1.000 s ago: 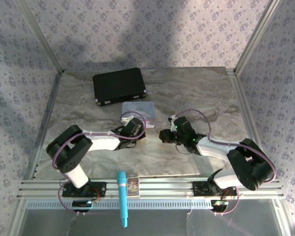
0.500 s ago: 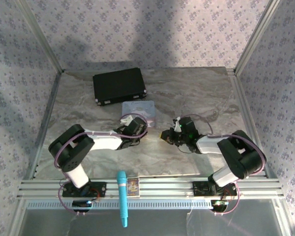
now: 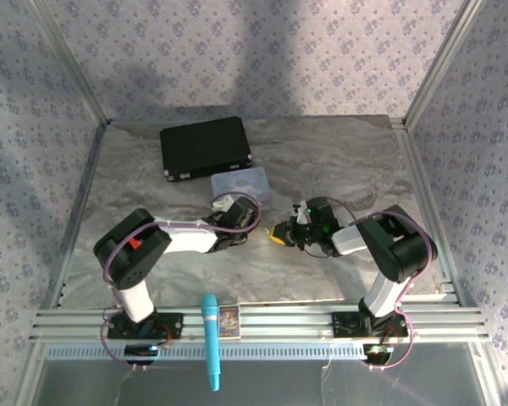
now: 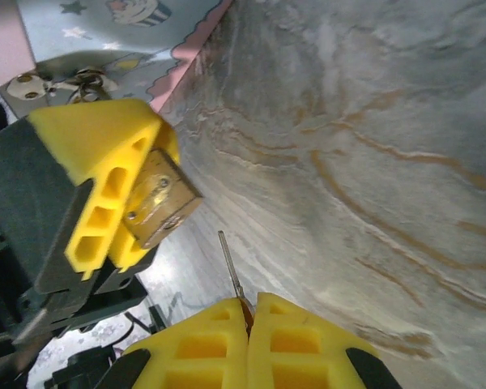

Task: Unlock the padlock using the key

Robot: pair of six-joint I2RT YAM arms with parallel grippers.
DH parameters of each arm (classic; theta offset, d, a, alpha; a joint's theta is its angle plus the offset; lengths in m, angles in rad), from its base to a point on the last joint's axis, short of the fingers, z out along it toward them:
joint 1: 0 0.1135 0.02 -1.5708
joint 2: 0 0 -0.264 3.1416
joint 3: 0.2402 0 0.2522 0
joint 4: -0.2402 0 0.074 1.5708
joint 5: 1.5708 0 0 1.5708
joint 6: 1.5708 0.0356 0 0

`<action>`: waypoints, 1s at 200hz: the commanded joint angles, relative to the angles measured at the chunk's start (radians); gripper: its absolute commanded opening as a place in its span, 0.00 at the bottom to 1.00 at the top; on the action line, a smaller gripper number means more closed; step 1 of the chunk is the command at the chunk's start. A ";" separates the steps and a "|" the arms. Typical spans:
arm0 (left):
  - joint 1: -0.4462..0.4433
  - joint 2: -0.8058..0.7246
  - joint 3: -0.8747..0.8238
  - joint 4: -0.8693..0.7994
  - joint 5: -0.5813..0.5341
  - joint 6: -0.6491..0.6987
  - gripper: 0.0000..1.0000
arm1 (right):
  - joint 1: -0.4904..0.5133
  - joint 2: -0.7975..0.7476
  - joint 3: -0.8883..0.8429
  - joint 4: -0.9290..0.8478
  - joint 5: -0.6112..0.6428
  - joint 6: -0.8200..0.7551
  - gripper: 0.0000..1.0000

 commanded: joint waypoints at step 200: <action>-0.001 0.011 -0.010 0.044 -0.019 -0.099 0.00 | 0.030 0.110 0.007 0.177 -0.064 0.131 0.00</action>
